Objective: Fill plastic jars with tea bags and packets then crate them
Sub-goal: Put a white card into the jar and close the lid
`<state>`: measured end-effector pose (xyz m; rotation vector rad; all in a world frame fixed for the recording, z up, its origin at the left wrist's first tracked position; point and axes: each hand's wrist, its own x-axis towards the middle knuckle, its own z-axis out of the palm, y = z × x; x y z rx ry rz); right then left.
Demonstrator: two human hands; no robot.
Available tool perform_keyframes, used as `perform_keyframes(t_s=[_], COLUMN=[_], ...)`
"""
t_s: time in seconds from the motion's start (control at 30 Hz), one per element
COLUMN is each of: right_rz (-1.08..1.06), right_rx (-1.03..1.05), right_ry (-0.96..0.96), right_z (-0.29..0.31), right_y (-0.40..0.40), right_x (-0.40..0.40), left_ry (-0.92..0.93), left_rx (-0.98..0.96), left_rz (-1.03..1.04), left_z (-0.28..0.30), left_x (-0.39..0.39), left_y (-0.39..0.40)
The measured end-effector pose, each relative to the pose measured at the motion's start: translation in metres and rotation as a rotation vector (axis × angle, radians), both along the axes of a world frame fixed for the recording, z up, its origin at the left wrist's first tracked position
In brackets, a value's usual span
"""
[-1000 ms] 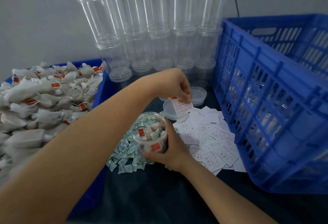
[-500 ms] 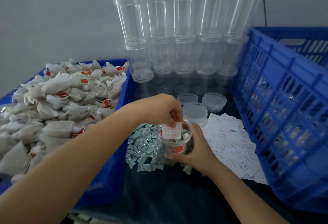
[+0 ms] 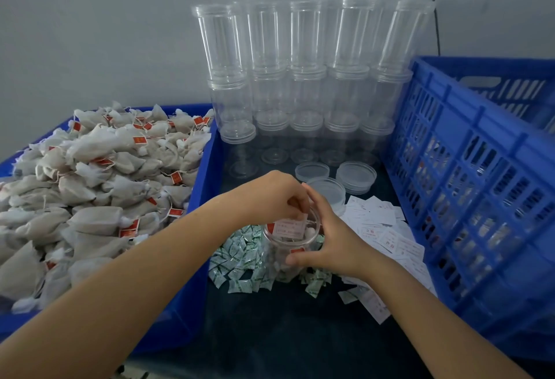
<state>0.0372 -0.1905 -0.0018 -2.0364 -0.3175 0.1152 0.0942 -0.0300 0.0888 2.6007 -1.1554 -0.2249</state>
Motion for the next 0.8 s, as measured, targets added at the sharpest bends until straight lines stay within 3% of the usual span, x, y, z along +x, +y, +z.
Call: perform_keyframes(t_s=[0.37,0.5,0.6,0.8], right_rz=[0.073,0.110,0.133,0.267], right_rx=[-0.162,-0.275,-0.502,-0.886], right_ry=[-0.089,-0.074,-0.088,-0.021], right_z=[0.030,0.040,0.053,0.090], right_y=[0.001,0.000,-0.001,0.013], right_x=[0.007,0.007,0.008,0.018], left_ry=[-0.221,-0.188,-0.061,0.508], left_rx=[0.008,-0.233,-0.443,-0.550], left_rz=[-0.041,0.044,0.183,0.232], left_z=[0.009,0.002,-0.011,-0.024], left_x=[-0.004,0.000,0.002,0.006], left_y=[0.009,0.019,0.029,0.040])
